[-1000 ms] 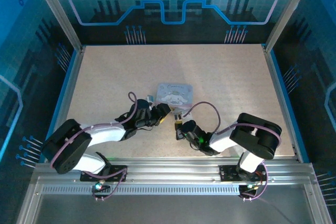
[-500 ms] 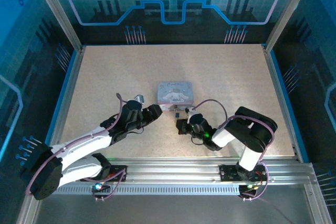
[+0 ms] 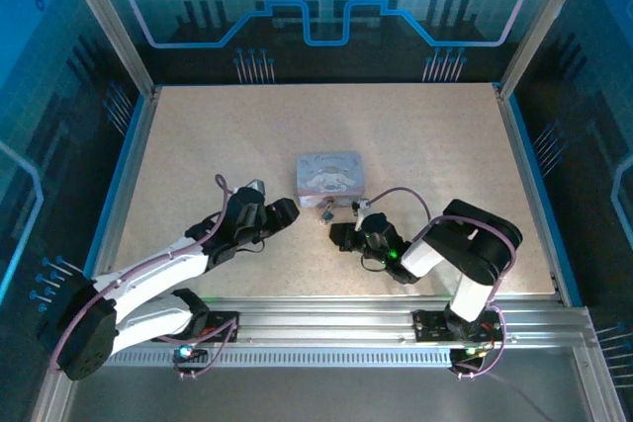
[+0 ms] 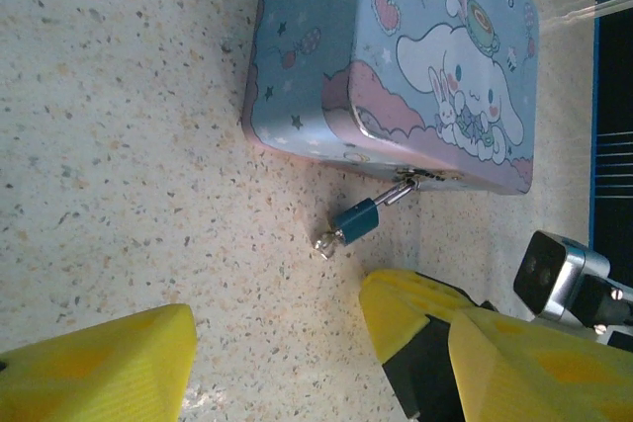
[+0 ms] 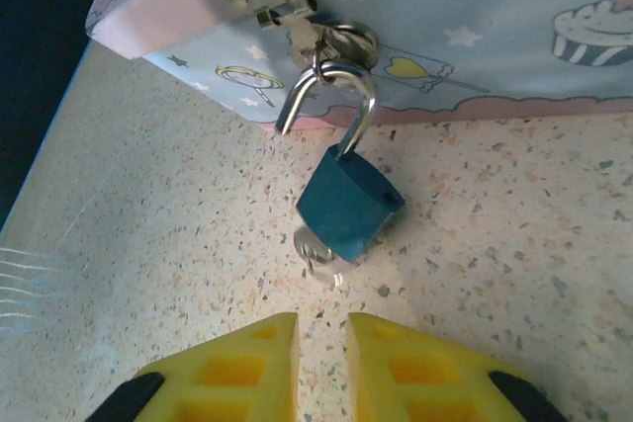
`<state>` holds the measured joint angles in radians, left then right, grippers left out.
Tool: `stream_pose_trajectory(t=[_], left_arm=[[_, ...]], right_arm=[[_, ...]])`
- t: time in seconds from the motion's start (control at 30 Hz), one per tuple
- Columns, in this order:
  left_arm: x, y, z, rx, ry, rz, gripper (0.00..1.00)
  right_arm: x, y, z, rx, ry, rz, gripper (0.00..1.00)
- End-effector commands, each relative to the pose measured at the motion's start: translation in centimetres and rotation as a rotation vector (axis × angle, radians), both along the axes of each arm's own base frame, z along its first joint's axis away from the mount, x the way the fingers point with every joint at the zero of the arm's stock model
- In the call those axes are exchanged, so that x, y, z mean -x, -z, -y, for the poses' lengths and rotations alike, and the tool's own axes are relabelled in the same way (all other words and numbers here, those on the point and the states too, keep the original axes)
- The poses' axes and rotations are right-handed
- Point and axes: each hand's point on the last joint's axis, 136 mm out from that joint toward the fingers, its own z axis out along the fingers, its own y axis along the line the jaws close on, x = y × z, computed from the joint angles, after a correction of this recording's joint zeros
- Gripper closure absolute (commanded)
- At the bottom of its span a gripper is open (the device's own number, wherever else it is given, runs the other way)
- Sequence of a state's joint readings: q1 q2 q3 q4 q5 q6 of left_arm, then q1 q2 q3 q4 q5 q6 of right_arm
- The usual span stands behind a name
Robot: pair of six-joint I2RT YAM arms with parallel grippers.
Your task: Unlock a padlock with a key
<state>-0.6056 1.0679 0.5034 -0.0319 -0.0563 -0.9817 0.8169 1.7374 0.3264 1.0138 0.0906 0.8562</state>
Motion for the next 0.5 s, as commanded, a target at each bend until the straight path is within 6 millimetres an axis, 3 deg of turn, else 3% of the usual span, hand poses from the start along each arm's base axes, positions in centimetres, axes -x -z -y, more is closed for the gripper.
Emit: stream_pose_trajectory(t=[0.0,0.23,0.47], left_arm=[[-0.8,-1.0,-0.4,-0.029,0.007,0.026,0.29],[-2.2,-1.7,-1.2,-0.047,0.013,0.027,0.16],[-4.6,-1.6,-0.5,-0.046,0.066,0.009,0.15]], right_arm=[[0.7,2.3,2.1,0.093,0.029,-0.06,0.77],[0.6,0.3,2.2,0.088,0.002,-0.016,0.68],[0.2,-2.5,2.2,0.031,-0.032,0.023,0.52]])
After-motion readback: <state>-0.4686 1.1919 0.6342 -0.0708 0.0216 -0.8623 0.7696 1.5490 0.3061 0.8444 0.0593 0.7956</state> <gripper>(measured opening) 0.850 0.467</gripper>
